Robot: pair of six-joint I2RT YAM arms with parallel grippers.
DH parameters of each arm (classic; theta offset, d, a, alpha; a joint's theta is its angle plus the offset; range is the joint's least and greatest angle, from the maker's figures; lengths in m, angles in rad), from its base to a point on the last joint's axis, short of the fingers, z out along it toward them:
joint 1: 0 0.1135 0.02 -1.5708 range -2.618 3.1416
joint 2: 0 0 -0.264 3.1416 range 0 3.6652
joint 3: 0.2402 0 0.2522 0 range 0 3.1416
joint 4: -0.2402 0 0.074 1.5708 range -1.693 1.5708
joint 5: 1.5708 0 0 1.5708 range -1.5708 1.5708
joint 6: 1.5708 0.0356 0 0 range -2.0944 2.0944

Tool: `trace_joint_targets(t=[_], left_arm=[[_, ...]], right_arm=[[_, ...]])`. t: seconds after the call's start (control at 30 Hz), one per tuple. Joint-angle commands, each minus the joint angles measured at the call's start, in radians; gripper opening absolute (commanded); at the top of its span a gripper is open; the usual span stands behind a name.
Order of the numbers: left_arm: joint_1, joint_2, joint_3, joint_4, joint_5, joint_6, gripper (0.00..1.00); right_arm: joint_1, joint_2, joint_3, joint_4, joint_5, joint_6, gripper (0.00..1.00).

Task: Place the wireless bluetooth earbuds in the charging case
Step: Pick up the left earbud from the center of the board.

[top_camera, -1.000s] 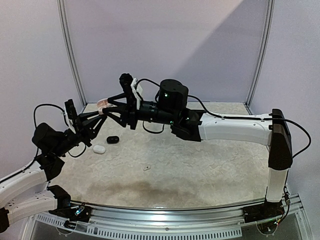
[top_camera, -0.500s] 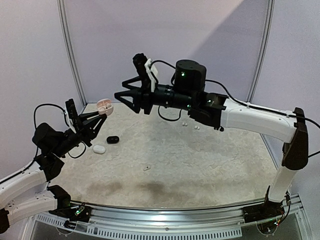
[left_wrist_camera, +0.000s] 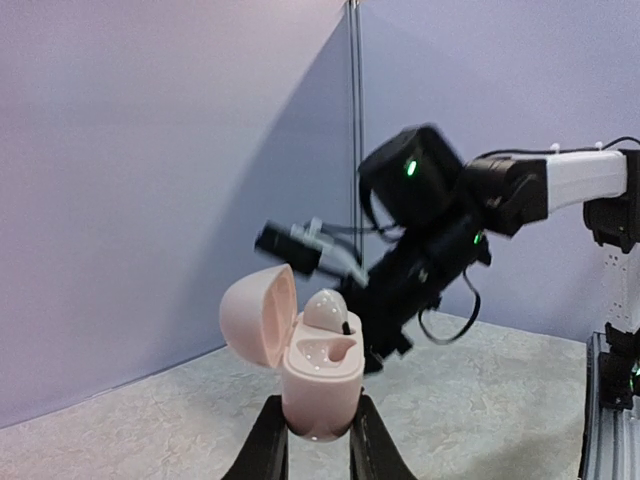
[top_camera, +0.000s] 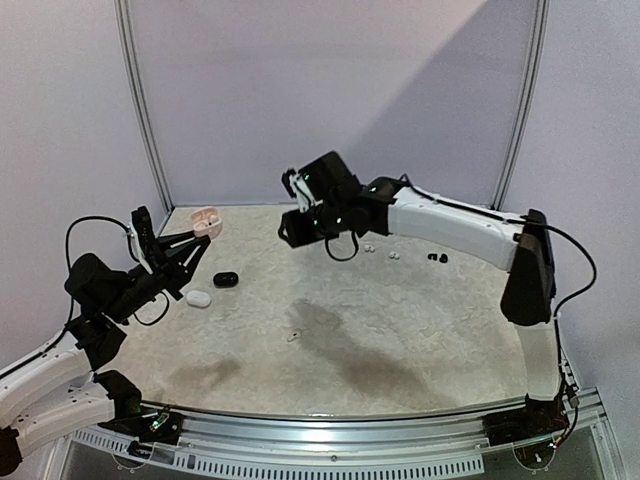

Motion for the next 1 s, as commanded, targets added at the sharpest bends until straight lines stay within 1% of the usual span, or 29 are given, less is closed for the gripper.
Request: trace_joint_targets(t=[0.0, 0.07, 0.17, 0.23, 0.4, 0.57, 0.7, 0.87, 0.97], left_arm=[[0.008, -0.019, -0.027, -0.023, -0.015, 0.022, 0.0], [0.007, -0.022, -0.03, -0.025, -0.012, 0.022, 0.0], [0.009, -0.025, -0.038, -0.034, -0.011, 0.023, 0.0], [0.01, -0.03, -0.043, -0.033, -0.011, 0.022, 0.0], [0.011, -0.029, -0.048, -0.028, -0.008, 0.023, 0.0], [0.01, -0.016, -0.048, -0.02, -0.005, 0.022, 0.0], [0.01, -0.017, -0.049, -0.019, -0.005, 0.025, 0.0], [0.011, -0.016, -0.052, -0.016, -0.002, 0.027, 0.0], [0.011, -0.013, -0.052, -0.013, -0.001, 0.029, 0.0]], right_arm=[[0.012, 0.113, 0.003, -0.164, 0.011, 0.156, 0.43], [0.022, 0.164, 0.033, -0.179, 0.003, 0.151, 0.45], [0.045, 0.28, 0.187, -0.3, 0.039, 0.093, 0.49], [0.06, 0.353, 0.247, -0.36, 0.043, 0.051, 0.51], [0.096, 0.429, 0.246, -0.382, 0.041, -0.026, 0.51], [0.129, 0.456, 0.246, -0.388, 0.045, -0.102, 0.48], [0.145, 0.462, 0.241, -0.44, 0.072, -0.15, 0.48], [0.147, 0.444, 0.209, -0.513, 0.122, -0.16, 0.47], [0.152, 0.417, 0.177, -0.522, 0.136, -0.17, 0.47]])
